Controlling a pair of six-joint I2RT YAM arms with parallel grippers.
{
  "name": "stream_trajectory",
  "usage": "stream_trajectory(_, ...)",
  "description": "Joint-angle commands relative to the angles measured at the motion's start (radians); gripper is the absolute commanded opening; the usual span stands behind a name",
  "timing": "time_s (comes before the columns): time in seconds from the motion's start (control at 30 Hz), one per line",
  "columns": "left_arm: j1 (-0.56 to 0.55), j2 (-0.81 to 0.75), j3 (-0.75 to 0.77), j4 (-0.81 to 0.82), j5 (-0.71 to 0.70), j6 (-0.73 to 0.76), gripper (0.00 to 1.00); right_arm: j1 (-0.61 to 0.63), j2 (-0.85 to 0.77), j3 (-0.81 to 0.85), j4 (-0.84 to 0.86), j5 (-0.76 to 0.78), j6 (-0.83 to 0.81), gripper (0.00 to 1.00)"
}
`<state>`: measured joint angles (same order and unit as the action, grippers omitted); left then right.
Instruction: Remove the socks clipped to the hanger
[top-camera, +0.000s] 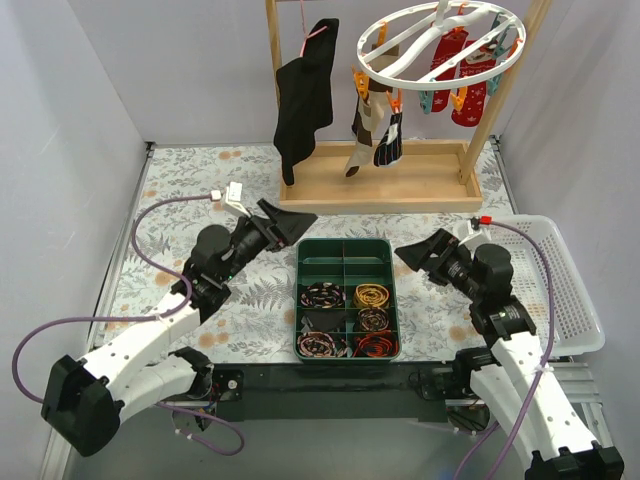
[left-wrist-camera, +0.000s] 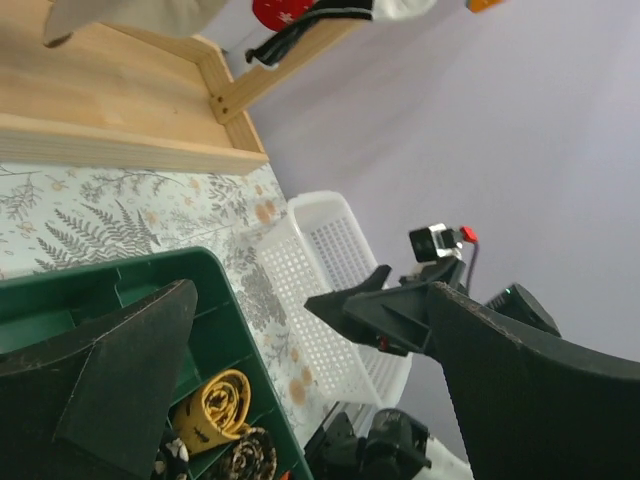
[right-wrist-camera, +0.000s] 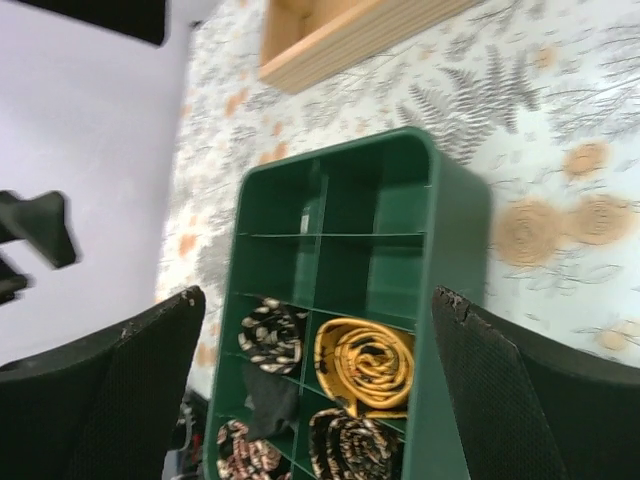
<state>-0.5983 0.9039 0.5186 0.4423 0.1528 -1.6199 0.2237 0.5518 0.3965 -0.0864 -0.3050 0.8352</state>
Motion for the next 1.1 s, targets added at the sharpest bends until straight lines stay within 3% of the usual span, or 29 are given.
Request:
stream_trajectory(0.0, 0.005, 0.09, 0.248, -0.388, -0.093, 0.052, 0.98, -0.006, 0.085, 0.171, -0.177, 0.15, -0.119, 0.98)
stream_trajectory(0.1, 0.009, 0.125, 0.319, -0.436, 0.016, 0.162, 0.98, -0.004, 0.161, 0.266, -0.205, 0.196, -0.183, 0.98)
stream_trajectory(0.23, 0.008, 0.083, 0.298, -0.438, -0.001, 0.106, 0.98, -0.006, 0.253, 0.36, -0.2, 0.257, -0.2, 0.98)
stream_trajectory(0.33, 0.012, 0.009, 0.25, -0.372, -0.065, 0.068, 0.98, -0.014, 0.295, 0.43, -0.135, 0.193, -0.263, 0.98)
stream_trajectory(0.4, 0.015, -0.011, 0.242, -0.344, -0.016, 0.089, 0.98, -0.026, 0.309, 0.459, -0.066, 0.12, -0.362, 0.98)
stream_trajectory(0.63, 0.015, 0.056, 0.417, -0.543, 0.051, 0.159, 0.98, -0.026, 0.425, 0.551, 0.111, 0.093, -0.484, 0.97)
stream_trajectory(0.83, 0.015, 0.099, 0.503, -0.553, 0.143, 0.183, 0.96, -0.02, 0.595, 0.657, 0.256, 0.044, -0.495, 0.95)
stream_trajectory(1.07, 0.017, 0.203, 0.668, -0.576, 0.221, 0.209, 0.91, 0.112, 0.654, 0.64, 0.494, 0.145, -0.577, 0.93)
